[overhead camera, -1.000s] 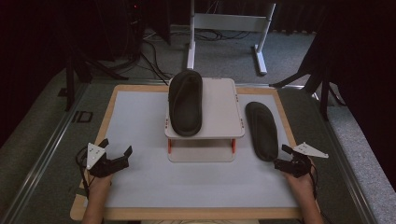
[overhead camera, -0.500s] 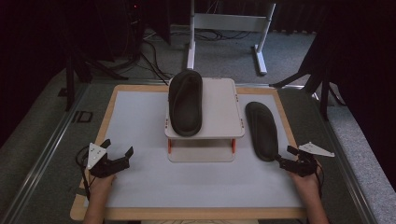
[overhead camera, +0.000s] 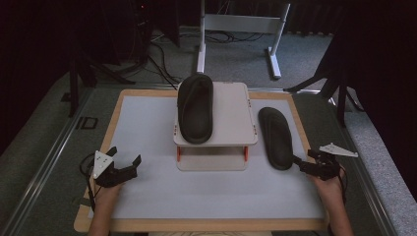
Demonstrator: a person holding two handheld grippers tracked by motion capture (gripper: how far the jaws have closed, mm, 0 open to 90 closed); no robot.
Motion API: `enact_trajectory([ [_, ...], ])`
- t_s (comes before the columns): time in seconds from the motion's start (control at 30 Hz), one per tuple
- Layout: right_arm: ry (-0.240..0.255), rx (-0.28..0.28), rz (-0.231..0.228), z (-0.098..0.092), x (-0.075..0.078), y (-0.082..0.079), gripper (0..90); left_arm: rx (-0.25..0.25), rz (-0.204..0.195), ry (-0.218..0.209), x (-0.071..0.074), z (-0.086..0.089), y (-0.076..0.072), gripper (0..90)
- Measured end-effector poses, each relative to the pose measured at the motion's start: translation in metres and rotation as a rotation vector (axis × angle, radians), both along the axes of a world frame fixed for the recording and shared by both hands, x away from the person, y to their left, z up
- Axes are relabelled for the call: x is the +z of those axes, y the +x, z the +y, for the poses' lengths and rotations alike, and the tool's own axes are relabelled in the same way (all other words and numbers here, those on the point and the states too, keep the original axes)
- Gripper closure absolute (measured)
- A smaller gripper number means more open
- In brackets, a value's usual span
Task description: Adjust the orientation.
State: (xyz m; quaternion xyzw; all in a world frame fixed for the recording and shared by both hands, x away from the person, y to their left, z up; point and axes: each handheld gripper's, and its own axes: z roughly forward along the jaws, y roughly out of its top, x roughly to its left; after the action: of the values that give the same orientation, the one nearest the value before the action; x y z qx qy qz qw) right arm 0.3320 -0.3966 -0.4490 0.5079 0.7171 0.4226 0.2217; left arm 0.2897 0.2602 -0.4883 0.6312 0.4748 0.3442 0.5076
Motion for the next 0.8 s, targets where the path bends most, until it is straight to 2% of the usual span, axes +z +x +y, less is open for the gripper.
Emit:
enact_trajectory([
  [0.23, -0.032, 0.025, 0.047, -0.002, 0.013, 0.013, 22.7, 0.008, 0.003, -0.002, 0.0, 0.0, 0.0, 3.6],
  [0.43, -0.101, 0.058, 0.079, 0.0, 0.023, 0.026, 24.5, 0.017, 0.002, 0.025, 0.0, -0.003, 0.0, 3.6],
  [0.57, -0.142, 0.07, 0.099, 0.002, 0.029, 0.035, 24.9, 0.017, 0.007, 0.008, 0.0, -0.001, 0.001, 3.6],
  [0.63, -0.162, 0.093, 0.119, 0.004, 0.032, 0.043, 26.0, 0.017, 0.006, 0.004, 0.0, -0.001, 0.001, 3.6],
  [0.8, -0.183, 0.12, 0.152, 0.005, 0.036, 0.053, 26.0, 0.019, 0.01, 0.0, 0.0, 0.0, 0.001, 3.6],
])
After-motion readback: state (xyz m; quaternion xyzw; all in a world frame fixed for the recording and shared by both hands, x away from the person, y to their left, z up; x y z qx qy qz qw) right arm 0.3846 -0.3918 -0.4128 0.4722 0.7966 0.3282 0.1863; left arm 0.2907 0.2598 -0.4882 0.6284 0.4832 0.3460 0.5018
